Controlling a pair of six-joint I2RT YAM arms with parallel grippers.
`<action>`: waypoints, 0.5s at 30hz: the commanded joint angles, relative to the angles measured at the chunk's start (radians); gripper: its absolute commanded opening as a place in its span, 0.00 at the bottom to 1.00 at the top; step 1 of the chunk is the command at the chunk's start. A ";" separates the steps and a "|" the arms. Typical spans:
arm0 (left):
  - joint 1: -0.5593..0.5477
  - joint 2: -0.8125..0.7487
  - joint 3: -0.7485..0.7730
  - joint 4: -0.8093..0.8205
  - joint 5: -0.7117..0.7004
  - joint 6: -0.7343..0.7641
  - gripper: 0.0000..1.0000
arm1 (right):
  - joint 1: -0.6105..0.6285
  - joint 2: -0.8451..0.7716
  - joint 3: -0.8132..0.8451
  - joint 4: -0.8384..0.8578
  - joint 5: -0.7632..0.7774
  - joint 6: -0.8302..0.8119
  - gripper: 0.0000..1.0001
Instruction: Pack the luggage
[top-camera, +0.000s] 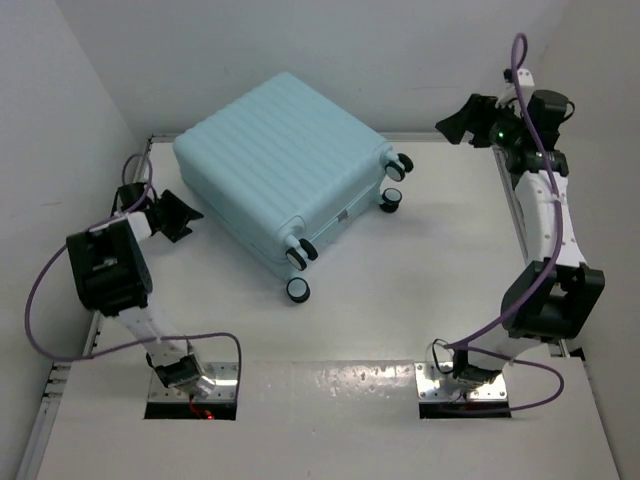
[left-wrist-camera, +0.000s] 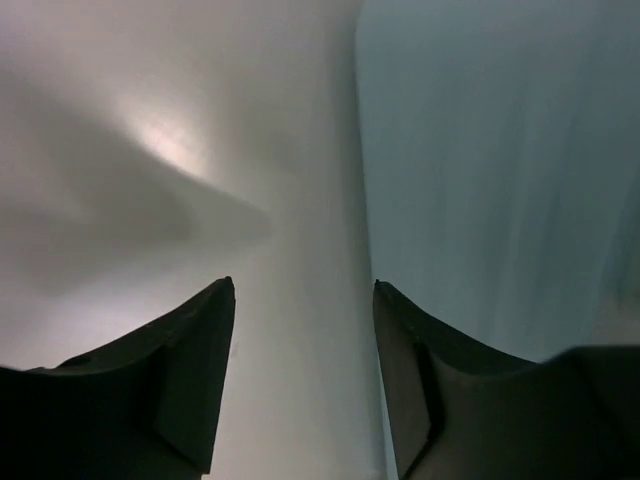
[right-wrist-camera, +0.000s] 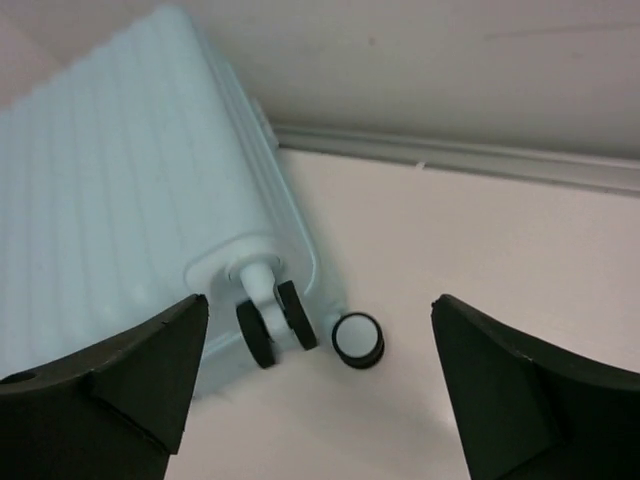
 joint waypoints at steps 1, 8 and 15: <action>-0.090 0.195 0.193 0.081 0.032 -0.034 0.58 | -0.011 -0.007 -0.020 0.106 0.018 0.218 0.89; -0.117 0.369 0.480 0.150 -0.054 -0.106 0.66 | -0.008 -0.089 -0.224 -0.134 0.194 0.181 0.66; -0.015 0.233 0.370 0.080 -0.090 -0.060 0.81 | 0.081 -0.049 -0.479 0.006 0.313 0.428 0.57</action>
